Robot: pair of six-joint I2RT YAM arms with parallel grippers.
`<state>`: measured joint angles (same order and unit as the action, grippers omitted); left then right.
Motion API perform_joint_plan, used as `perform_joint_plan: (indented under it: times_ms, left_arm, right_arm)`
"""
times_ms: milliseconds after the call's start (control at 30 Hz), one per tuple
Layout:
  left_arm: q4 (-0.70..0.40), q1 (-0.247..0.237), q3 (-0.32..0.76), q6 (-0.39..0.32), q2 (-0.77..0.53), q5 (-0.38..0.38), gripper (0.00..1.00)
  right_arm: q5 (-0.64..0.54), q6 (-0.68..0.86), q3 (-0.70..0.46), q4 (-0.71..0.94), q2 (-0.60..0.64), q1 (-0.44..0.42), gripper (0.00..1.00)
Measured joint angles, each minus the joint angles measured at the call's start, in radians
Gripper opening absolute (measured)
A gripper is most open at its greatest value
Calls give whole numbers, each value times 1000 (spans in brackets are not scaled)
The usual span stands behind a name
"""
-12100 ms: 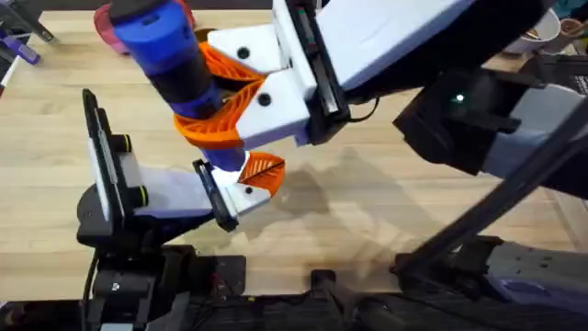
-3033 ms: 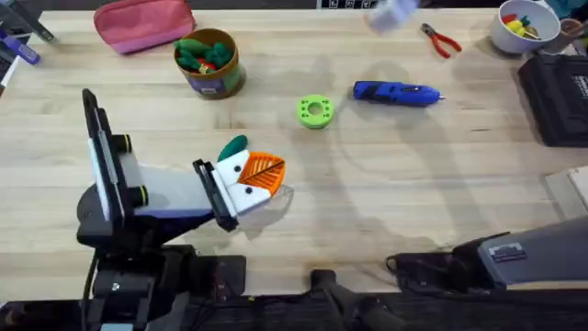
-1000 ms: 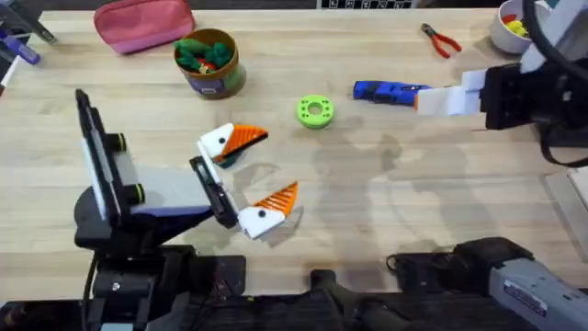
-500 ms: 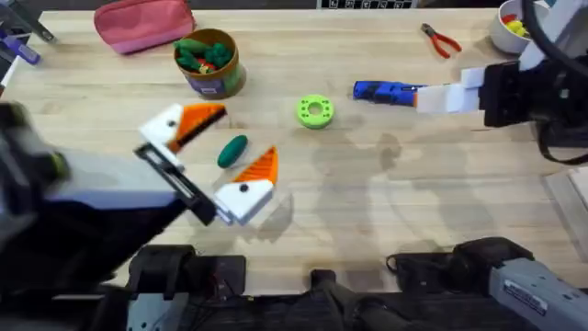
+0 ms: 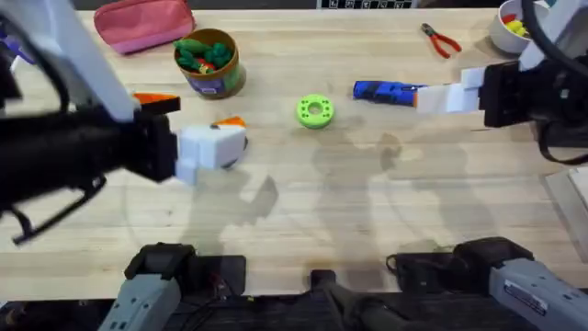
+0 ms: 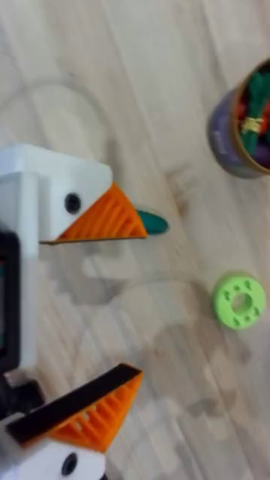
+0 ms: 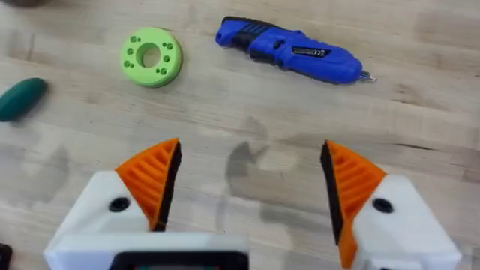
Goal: Pick up the gripper from the table and insert it into the empty holder that is missing its gripper. Then pick up a screw, insert it into the mounting hole, and use the screwdriver to tighten it. Finally, clean up the table by picking up the vegetable and placing it into the bucket.
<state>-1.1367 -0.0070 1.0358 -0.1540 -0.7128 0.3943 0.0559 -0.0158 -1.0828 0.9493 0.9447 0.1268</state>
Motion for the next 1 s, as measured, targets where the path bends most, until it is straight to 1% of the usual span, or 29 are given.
perform_joint_plan:
  times_ms: [100,200,367,533,600,633,667,800,833,900,1000]
  left_arm:
    - [-36,0,57,-13,-97,-55,985]
    - [-38,0,70,-22,-166,-85,985]
    - [-48,0,70,-26,-234,-107,985]
    - [-75,-7,70,-26,-288,-172,985]
    - [-83,-31,71,-25,-323,-193,985]
    - [-86,-52,71,-25,-345,-207,985]
    - [-91,-133,71,-25,-413,-252,985]
    - [-107,-233,71,-26,-508,-307,986]
    - [-105,-251,71,-25,-533,-314,986]
    - [-101,-270,71,-26,-577,-322,985]
    - [-91,-273,71,-26,-630,-336,985]
  right_arm:
    - [0,0,0,0,0,0,993]
    - [0,0,0,0,0,0,993]
    - [0,0,0,0,0,0,993]
    - [0,0,0,0,0,0,994]
    - [0,0,0,0,0,0,993]
    - [0,0,0,0,0,0,993]
    - [0,0,0,0,0,0,993]
    - [0,0,0,0,0,0,993]
    - [0,0,0,1,0,0,993]
    - [0,0,0,1,0,0,993]
    - [0,0,0,4,0,0,993]
